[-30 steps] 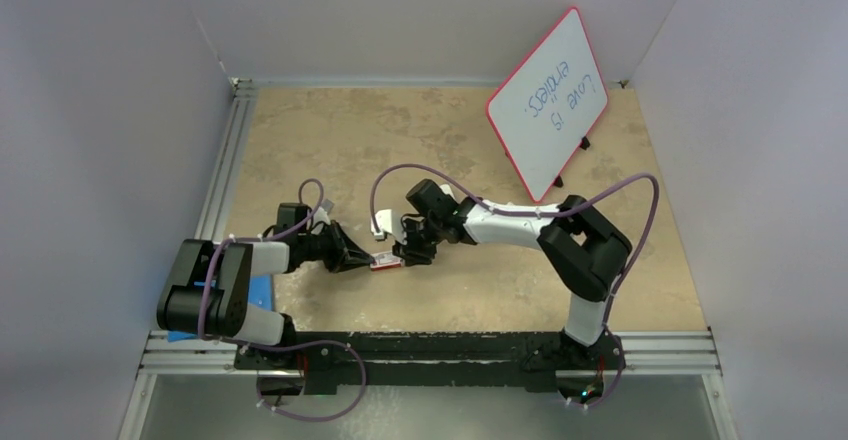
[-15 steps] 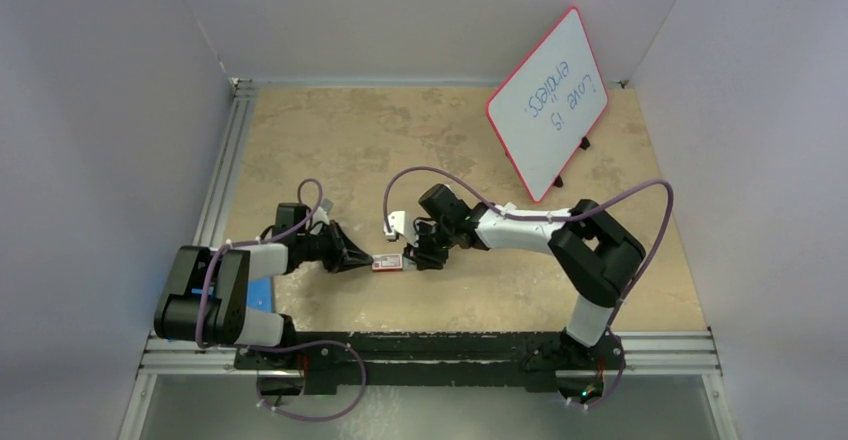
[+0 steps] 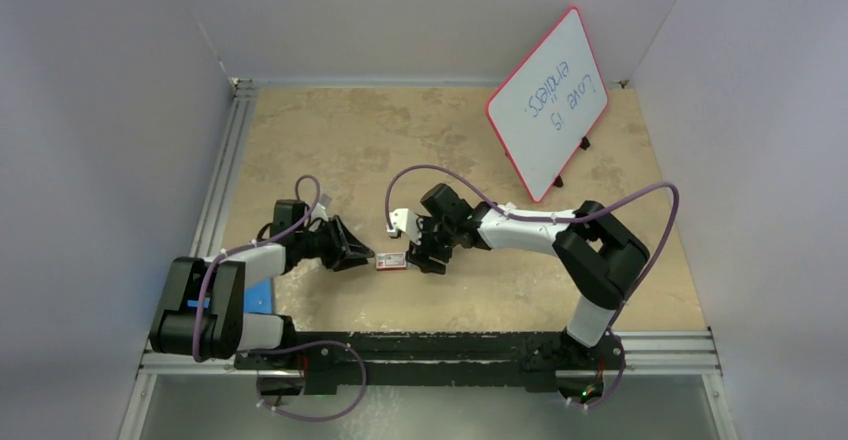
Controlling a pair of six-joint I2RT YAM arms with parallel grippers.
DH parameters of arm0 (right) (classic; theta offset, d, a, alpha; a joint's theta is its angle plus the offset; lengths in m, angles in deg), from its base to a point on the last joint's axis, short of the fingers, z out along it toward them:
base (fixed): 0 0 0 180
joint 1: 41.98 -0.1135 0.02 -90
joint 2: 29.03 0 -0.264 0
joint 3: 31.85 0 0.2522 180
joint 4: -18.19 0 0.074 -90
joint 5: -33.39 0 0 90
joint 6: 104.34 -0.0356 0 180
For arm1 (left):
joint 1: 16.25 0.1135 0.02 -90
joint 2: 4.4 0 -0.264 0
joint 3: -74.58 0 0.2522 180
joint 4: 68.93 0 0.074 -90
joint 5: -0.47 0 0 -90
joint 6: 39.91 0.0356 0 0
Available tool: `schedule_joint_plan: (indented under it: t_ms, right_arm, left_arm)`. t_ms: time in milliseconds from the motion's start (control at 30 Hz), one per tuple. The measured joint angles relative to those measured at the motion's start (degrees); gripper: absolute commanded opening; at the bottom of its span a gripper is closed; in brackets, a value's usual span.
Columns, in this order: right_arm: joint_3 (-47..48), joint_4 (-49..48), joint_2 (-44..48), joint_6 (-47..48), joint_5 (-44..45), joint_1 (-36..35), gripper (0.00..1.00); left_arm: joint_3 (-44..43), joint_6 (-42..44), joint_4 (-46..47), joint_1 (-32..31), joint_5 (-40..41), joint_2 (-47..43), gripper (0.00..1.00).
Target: Load the staples into the stapler
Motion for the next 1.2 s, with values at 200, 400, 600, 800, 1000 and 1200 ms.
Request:
schedule_joint_plan:
  t_ms: [200,400,600,800,1000,1200]
  right_arm:
    - [0.0,-1.7,-0.3,0.7,-1.5,0.0,0.60]
    - [0.3,-3.4,-1.6,1.6,-3.1,-0.1,0.56]
    - [1.1,-4.9,-2.8,1.8,-3.4,-0.7,0.46]
    - [1.1,-5.3,-3.0,1.9,-3.5,-1.0,0.41]
    - [1.1,-5.3,-2.9,1.9,-3.6,-1.0,0.40]
    - [0.5,-4.8,-2.2,1.9,-3.0,-1.1,0.40]
  left_arm:
    - [0.0,-0.5,4.0,0.0,-2.8,3.5,0.33]
    - [-0.1,-1.6,7.4,0.0,-5.6,8.5,0.31]
    - [-0.1,-2.6,10.5,-0.2,-7.5,10.6,0.19]
    - [-0.1,-3.2,11.7,-0.5,-8.0,12.1,0.05]
    - [-0.8,-2.9,11.3,-0.5,-7.3,12.4,0.00]
    - [-0.8,-1.4,8.6,-0.8,-5.4,11.1,0.00]
